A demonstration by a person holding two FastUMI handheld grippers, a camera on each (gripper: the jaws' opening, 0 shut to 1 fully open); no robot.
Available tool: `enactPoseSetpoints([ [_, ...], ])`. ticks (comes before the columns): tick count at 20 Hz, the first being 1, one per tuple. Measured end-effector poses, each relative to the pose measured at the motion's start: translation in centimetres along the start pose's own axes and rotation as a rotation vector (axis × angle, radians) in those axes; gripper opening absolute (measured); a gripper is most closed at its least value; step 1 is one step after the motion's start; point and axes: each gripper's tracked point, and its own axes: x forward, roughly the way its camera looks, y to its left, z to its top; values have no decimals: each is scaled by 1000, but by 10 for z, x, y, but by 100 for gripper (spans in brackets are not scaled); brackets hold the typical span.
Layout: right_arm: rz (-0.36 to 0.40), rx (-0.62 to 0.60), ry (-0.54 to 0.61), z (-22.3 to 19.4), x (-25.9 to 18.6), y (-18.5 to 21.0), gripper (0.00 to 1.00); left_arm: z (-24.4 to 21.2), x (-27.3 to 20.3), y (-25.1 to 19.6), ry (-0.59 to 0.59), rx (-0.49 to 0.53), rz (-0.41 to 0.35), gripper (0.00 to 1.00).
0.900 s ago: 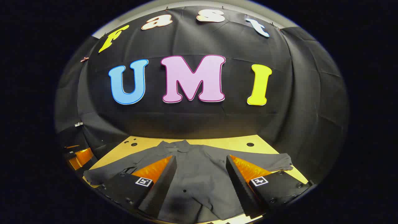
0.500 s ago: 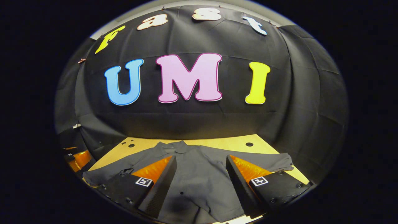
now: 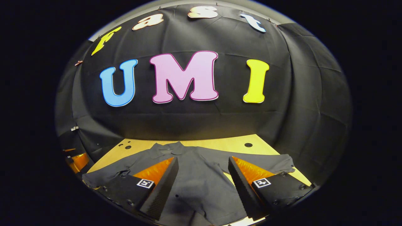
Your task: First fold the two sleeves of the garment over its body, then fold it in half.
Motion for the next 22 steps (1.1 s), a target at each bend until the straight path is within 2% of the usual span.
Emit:
enactPoseSetpoints([
  [3, -27, 9, 15, -3, 9, -19, 98, 1, 2, -2, -3, 8, 30, 96],
  [4, -39, 14, 19, -4, 12, -27, 98, -3, 3, -5, 6, 2, 30, 92],
  [5, -55, 18, 23, -5, 15, -36, 98, -5, 3, -7, 15, -5, 33, 95],
  [13, -163, 23, 70, -26, 45, -123, 98, -27, 8, -21, 80, -30, 95, 96],
  [22, -308, 59, 163, -69, 89, -227, 98, -49, 31, -49, 155, -13, 98, 96],
])
